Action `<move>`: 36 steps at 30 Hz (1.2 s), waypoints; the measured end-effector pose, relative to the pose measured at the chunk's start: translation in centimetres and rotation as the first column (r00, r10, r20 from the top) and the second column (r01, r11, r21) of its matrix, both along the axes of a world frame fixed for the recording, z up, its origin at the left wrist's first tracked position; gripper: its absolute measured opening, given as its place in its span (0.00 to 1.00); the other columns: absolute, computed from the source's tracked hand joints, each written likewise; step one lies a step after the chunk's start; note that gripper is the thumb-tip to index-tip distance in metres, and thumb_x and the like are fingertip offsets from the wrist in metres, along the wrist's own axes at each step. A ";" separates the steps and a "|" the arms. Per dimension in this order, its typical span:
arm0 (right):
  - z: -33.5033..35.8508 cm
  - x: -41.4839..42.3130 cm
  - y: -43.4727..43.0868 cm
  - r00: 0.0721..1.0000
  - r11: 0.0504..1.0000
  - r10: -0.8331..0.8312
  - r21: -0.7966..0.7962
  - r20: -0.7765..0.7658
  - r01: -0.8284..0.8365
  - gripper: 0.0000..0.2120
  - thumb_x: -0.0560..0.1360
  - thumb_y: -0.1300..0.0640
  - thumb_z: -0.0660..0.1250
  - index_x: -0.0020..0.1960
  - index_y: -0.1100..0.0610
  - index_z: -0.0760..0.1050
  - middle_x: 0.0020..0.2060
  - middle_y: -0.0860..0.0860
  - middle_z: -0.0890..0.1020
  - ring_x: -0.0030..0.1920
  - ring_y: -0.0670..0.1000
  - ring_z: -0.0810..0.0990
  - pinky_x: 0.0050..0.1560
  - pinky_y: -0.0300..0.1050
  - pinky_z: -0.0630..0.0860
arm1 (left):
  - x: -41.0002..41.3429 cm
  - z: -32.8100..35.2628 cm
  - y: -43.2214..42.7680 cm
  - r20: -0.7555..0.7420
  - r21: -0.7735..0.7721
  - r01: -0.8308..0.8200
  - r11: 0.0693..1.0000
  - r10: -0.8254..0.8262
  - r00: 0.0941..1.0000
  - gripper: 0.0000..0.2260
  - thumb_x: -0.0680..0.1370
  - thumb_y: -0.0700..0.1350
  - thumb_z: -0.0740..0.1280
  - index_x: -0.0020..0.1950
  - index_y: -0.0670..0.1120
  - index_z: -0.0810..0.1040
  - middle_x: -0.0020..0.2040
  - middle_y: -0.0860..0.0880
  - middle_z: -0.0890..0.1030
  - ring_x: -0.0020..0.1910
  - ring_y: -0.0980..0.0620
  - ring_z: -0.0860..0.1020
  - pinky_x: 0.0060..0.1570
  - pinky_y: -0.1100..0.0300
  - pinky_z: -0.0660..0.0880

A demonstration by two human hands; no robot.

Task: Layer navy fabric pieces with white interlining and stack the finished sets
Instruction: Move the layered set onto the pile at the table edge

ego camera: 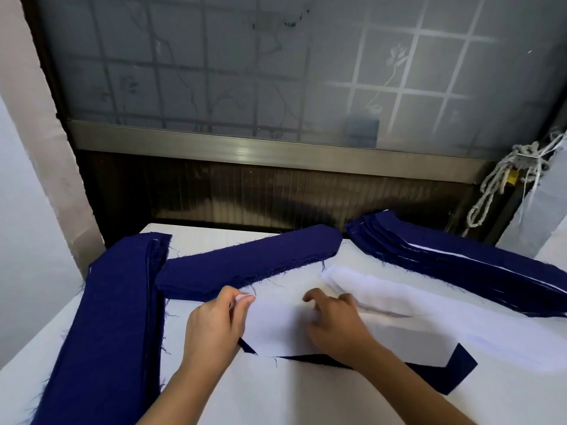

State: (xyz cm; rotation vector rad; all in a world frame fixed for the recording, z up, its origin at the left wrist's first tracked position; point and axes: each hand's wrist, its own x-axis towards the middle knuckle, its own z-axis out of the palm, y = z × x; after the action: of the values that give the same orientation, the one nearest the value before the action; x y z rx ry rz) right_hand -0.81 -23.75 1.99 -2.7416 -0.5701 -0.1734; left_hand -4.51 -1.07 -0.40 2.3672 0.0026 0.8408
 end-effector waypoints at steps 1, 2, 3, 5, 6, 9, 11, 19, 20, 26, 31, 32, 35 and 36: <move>0.2 0.0 -1.5 1.000 0.999 -0.024 -0.046 0.013 0.024 0.24 0.69 0.58 0.58 0.65 0.49 0.67 0.40 0.53 0.83 0.44 0.52 0.78 0.57 0.42 0.57 | 0.1 -0.1 0.1 -0.018 -0.019 -0.015 1.000 0.014 1.000 0.09 0.79 0.53 0.67 0.41 0.52 0.74 0.24 0.57 0.71 0.25 0.55 0.72 0.24 0.62 0.63; 0.3 0.0 -3.1 0.998 0.994 -0.058 -0.092 0.020 0.059 0.24 0.69 0.57 0.58 0.65 0.49 0.66 0.42 0.53 0.83 0.46 0.52 0.79 0.57 0.42 0.57 | 0.2 -0.2 0.1 -0.033 -0.028 -0.026 0.999 0.025 0.999 0.10 0.79 0.54 0.67 0.41 0.52 0.73 0.24 0.57 0.71 0.25 0.56 0.72 0.25 0.63 0.62; 0.4 -0.1 -4.7 0.995 0.986 -0.100 -0.135 0.024 0.102 0.23 0.70 0.56 0.58 0.65 0.48 0.66 0.43 0.52 0.83 0.47 0.51 0.79 0.58 0.43 0.57 | 0.3 -0.3 0.2 -0.051 -0.025 -0.033 0.999 0.032 0.998 0.10 0.79 0.54 0.67 0.41 0.53 0.74 0.24 0.58 0.71 0.25 0.56 0.72 0.25 0.63 0.62; 0.6 -0.6 -8.0 0.982 0.959 -0.187 -0.210 0.034 0.190 0.22 0.72 0.53 0.57 0.65 0.45 0.66 0.43 0.50 0.82 0.47 0.49 0.78 0.61 0.44 0.58 | 0.5 -0.5 0.2 -0.094 0.008 -0.041 0.999 0.041 0.995 0.09 0.79 0.55 0.66 0.41 0.53 0.75 0.25 0.57 0.73 0.26 0.56 0.73 0.25 0.62 0.63; 0.7 -1.1 -9.6 0.972 0.942 -0.231 -0.241 0.039 0.233 0.21 0.72 0.52 0.56 0.65 0.44 0.66 0.42 0.48 0.81 0.46 0.47 0.78 0.62 0.44 0.58 | 0.7 -0.6 0.2 -0.118 0.029 -0.046 0.999 0.049 0.992 0.09 0.79 0.55 0.66 0.42 0.53 0.75 0.26 0.57 0.74 0.27 0.56 0.73 0.26 0.61 0.64; 0.9 -2.9 -13.8 0.930 0.861 -0.360 -0.355 0.082 0.364 0.21 0.73 0.49 0.58 0.66 0.42 0.65 0.44 0.45 0.81 0.49 0.45 0.79 0.61 0.44 0.57 | 1.0 -0.7 0.1 -0.200 0.120 -0.060 0.991 0.084 0.976 0.10 0.81 0.54 0.64 0.44 0.51 0.76 0.29 0.54 0.77 0.30 0.52 0.75 0.29 0.56 0.70; 0.8 -4.1 -15.8 0.896 0.847 -0.433 -0.294 0.099 0.442 0.21 0.72 0.53 0.61 0.65 0.44 0.68 0.44 0.45 0.81 0.49 0.48 0.79 0.60 0.45 0.59 | 1.1 -0.6 -0.1 -0.237 0.168 -0.068 0.983 0.107 0.966 0.09 0.81 0.53 0.62 0.45 0.50 0.76 0.29 0.53 0.77 0.30 0.51 0.75 0.31 0.55 0.71; -0.4 -6.6 -16.8 0.784 0.623 -0.607 0.536 -0.127 0.570 0.19 0.71 0.67 0.69 0.54 0.47 0.74 0.31 0.47 0.81 0.37 0.53 0.80 0.40 0.43 0.72 | 0.5 0.0 -0.3 -0.225 0.025 -0.054 0.998 0.059 0.973 0.03 0.81 0.46 0.60 0.49 0.52 0.73 0.33 0.55 0.77 0.32 0.54 0.76 0.33 0.54 0.74; -0.6 -6.6 -16.7 0.771 0.574 -0.621 0.588 -0.143 0.570 0.18 0.72 0.65 0.69 0.55 0.46 0.73 0.32 0.48 0.81 0.38 0.53 0.80 0.41 0.44 0.72 | 0.4 0.1 -0.3 -0.208 -0.008 -0.059 0.998 0.056 0.977 0.02 0.82 0.47 0.61 0.50 0.53 0.72 0.33 0.55 0.78 0.32 0.55 0.76 0.32 0.54 0.74; -1.4 -7.1 -16.6 0.709 0.491 -0.690 0.627 -0.143 0.605 0.17 0.72 0.59 0.71 0.55 0.43 0.71 0.33 0.53 0.80 0.38 0.53 0.78 0.39 0.50 0.70 | 0.3 0.4 0.0 -0.161 -0.114 -0.091 0.989 0.072 0.984 0.01 0.82 0.47 0.63 0.51 0.52 0.71 0.31 0.54 0.77 0.31 0.54 0.77 0.31 0.52 0.74; -1.6 -7.0 -16.5 0.712 0.611 -0.699 0.466 -0.062 0.640 0.16 0.73 0.59 0.69 0.58 0.48 0.70 0.30 0.51 0.78 0.35 0.53 0.77 0.38 0.50 0.70 | 0.7 0.3 0.1 -0.277 -0.012 -0.116 0.993 0.108 0.955 0.10 0.81 0.49 0.63 0.61 0.50 0.70 0.38 0.57 0.78 0.36 0.53 0.77 0.34 0.55 0.71; -1.5 -7.0 -16.6 0.711 0.613 -0.701 0.463 -0.056 0.641 0.16 0.74 0.59 0.69 0.58 0.48 0.70 0.30 0.51 0.78 0.35 0.53 0.77 0.38 0.51 0.70 | 0.8 0.2 0.0 -0.275 0.007 -0.108 0.994 0.106 0.956 0.08 0.81 0.49 0.63 0.59 0.51 0.71 0.39 0.57 0.80 0.35 0.54 0.77 0.33 0.56 0.72; -1.5 -7.1 -16.5 0.707 0.616 -0.706 0.455 -0.046 0.644 0.15 0.74 0.60 0.68 0.59 0.50 0.71 0.29 0.52 0.77 0.34 0.54 0.78 0.38 0.51 0.72 | 0.8 0.2 -0.1 -0.258 0.028 -0.103 0.994 0.107 0.960 0.02 0.80 0.48 0.64 0.51 0.51 0.73 0.43 0.58 0.82 0.34 0.59 0.75 0.30 0.62 0.67; -1.5 -7.2 -16.4 0.704 0.625 -0.710 0.433 -0.031 0.649 0.15 0.74 0.59 0.67 0.59 0.50 0.71 0.30 0.51 0.77 0.34 0.55 0.78 0.38 0.51 0.72 | 0.8 0.1 -0.1 -0.251 0.033 -0.104 0.994 0.109 0.962 0.02 0.80 0.48 0.65 0.49 0.51 0.74 0.43 0.58 0.82 0.34 0.59 0.74 0.30 0.62 0.65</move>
State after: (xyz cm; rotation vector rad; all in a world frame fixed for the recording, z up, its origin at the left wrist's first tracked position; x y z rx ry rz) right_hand -8.01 -40.14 0.48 -2.3751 0.4877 -0.6033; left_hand -3.70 -1.19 -0.35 2.4951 0.2293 0.5835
